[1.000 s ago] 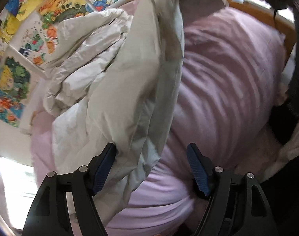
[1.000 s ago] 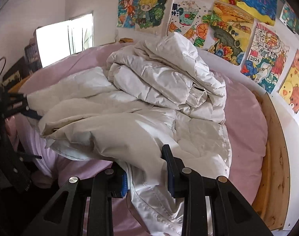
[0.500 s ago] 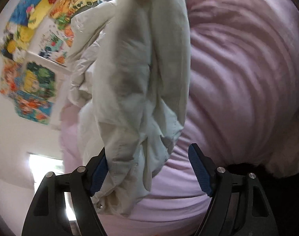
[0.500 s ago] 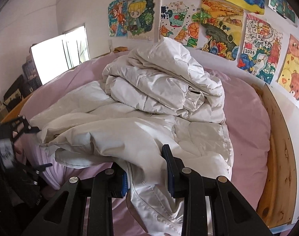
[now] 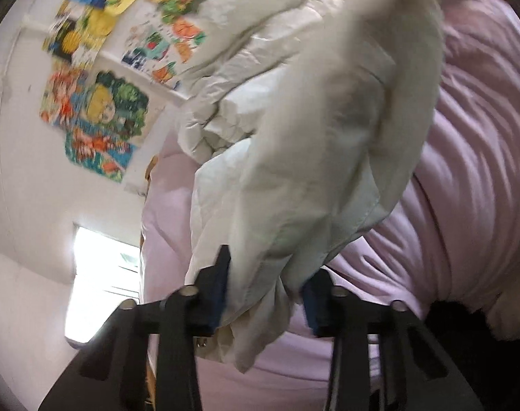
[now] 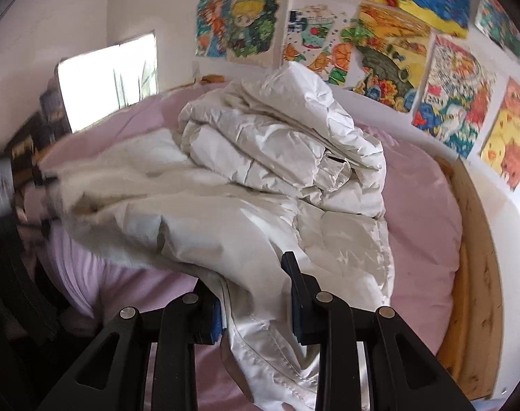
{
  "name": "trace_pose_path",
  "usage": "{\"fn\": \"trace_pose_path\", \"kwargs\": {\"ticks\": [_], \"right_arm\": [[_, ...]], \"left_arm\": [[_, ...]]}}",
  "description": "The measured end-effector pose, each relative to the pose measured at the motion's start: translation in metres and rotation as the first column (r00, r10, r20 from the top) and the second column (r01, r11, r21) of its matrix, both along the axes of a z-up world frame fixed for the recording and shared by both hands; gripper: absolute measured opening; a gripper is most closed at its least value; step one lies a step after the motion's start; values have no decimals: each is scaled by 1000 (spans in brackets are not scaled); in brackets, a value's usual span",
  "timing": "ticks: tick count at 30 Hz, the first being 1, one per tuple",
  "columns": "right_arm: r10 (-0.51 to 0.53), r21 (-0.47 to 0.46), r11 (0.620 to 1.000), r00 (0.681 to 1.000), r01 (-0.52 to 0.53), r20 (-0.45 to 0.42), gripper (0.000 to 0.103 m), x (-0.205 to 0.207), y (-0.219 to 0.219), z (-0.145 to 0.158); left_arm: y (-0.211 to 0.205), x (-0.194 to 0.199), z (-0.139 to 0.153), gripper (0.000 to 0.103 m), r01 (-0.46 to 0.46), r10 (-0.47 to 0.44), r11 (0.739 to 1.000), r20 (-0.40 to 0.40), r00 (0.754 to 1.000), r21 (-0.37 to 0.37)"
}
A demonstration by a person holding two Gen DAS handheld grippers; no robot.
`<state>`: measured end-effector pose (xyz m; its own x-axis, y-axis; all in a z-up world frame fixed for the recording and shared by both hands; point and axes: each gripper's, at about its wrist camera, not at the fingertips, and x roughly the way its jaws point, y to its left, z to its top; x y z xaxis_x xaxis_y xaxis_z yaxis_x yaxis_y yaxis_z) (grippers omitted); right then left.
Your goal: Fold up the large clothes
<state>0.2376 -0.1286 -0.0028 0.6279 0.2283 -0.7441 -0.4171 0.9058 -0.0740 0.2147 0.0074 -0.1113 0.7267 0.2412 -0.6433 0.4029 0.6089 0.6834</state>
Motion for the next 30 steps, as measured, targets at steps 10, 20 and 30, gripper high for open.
{"fn": "trace_pose_path", "kwargs": {"ticks": [10, 20, 30], "right_arm": [[129, -307, 942, 990, -138, -49, 15, -43, 27, -40], [216, -347, 903, 966, -252, -139, 13, -108, 33, -18], [220, -292, 921, 963, -258, -157, 13, -116, 30, 1]], "left_arm": [[-10, -23, 31, 10, 28, -25, 994, 22, 999, -104], [-3, -90, 58, 9, 57, -68, 986, -69, 995, -159], [6, -99, 79, 9, 30, -54, 971, -94, 994, -239]]}}
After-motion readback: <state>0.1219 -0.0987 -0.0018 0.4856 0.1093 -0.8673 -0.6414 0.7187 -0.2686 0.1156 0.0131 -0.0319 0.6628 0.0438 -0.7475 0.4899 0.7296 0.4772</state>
